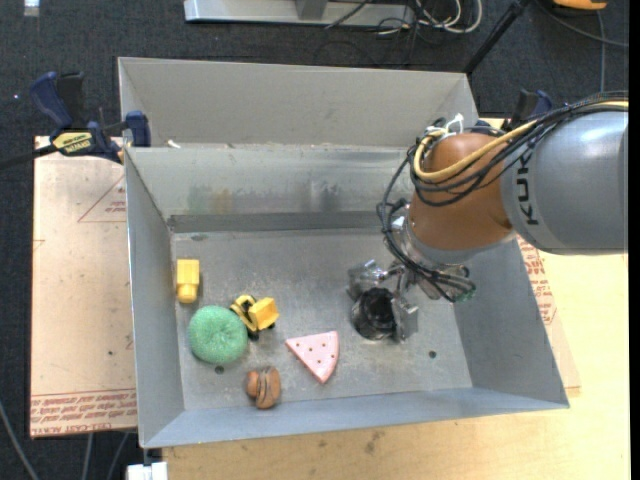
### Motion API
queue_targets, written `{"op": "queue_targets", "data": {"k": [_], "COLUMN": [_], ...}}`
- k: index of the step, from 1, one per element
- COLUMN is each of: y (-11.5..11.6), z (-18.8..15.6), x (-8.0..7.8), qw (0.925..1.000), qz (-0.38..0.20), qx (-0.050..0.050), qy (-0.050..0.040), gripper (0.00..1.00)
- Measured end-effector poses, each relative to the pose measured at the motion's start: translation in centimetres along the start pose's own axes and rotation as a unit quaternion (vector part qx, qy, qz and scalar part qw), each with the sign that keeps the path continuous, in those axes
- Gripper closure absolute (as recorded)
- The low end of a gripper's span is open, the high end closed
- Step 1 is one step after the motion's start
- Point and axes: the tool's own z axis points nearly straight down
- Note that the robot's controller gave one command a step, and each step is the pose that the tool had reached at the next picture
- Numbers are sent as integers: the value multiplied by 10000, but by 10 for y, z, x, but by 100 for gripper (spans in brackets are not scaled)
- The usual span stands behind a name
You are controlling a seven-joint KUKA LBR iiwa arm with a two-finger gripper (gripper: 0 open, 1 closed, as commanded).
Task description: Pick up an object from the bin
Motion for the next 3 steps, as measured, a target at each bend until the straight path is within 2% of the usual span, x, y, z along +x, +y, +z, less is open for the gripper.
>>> {"op": "queue_targets", "data": {"k": [1, 2, 3], "y": [-1, -1, 4], "z": [-117, -117, -147], "x": [-3, -3, -18], "qw": [9998, 9998, 9989], "qz": [206, 210, 465], "qx": [3, 1, -5], "qy": [2, 2, 11], "gripper": [100, 100, 100]}}
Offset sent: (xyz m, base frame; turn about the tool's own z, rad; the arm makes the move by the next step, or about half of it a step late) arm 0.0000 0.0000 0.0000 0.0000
